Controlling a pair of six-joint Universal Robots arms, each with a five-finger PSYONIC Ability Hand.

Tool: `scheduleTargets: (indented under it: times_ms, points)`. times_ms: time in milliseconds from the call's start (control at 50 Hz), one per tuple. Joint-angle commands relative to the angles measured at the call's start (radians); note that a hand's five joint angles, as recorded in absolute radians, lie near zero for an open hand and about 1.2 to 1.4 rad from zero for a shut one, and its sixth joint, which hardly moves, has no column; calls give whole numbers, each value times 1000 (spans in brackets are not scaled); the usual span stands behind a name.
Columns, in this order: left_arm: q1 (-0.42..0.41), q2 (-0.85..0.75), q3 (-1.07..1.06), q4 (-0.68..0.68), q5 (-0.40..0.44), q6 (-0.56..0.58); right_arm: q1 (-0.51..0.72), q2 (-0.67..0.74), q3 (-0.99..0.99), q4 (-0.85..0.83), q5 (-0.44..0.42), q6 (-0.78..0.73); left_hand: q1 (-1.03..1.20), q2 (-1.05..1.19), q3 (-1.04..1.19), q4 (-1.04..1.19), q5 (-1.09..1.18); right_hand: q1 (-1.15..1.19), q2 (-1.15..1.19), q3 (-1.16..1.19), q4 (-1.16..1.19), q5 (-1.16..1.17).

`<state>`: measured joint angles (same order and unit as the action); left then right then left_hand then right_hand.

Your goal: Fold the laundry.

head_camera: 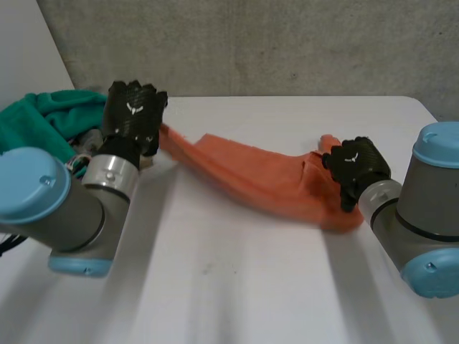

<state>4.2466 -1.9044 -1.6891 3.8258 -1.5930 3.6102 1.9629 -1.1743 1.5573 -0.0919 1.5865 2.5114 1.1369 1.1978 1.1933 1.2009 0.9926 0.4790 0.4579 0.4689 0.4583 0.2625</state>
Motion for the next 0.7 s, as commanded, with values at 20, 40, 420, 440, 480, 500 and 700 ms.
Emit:
scheduleTargets:
  times_ms: [20, 40, 420, 440, 480, 500, 700]
  points:
    - [10, 88, -81, -40, -1, -2, -10, -54, -147, 269, -19, -66, 259, 198, 203, 195, 229, -12, 9, -2, 8, 30]
    - [12, 97, -86, -46, -1, -2, -10, -57, -167, 300, -23, -80, 259, 198, 203, 195, 229, -12, 9, -2, 8, 30]
    - [9, 196, -138, -124, 1, -5, -15, 347, -601, 317, -344, -421, 259, 198, 203, 195, 229, 64, 85, 74, 85, 106]
    - [9, 196, -138, -124, 1, -5, -15, 375, -620, 317, -352, -422, 259, 198, 203, 195, 229, 67, 88, 77, 88, 109]
    - [9, 196, -139, -124, -1, -5, -18, 459, -680, 319, -358, -425, 259, 198, 203, 195, 229, 73, 94, 83, 93, 115]
    - [9, 196, -139, -124, 1, -5, -19, 488, -703, 322, -358, -427, 259, 198, 203, 195, 229, 79, 100, 89, 99, 121]
    - [44, 194, -138, -123, 1, -5, -50, 645, -849, 316, -358, -467, 259, 198, 203, 195, 229, 866, 887, 876, 887, 908]
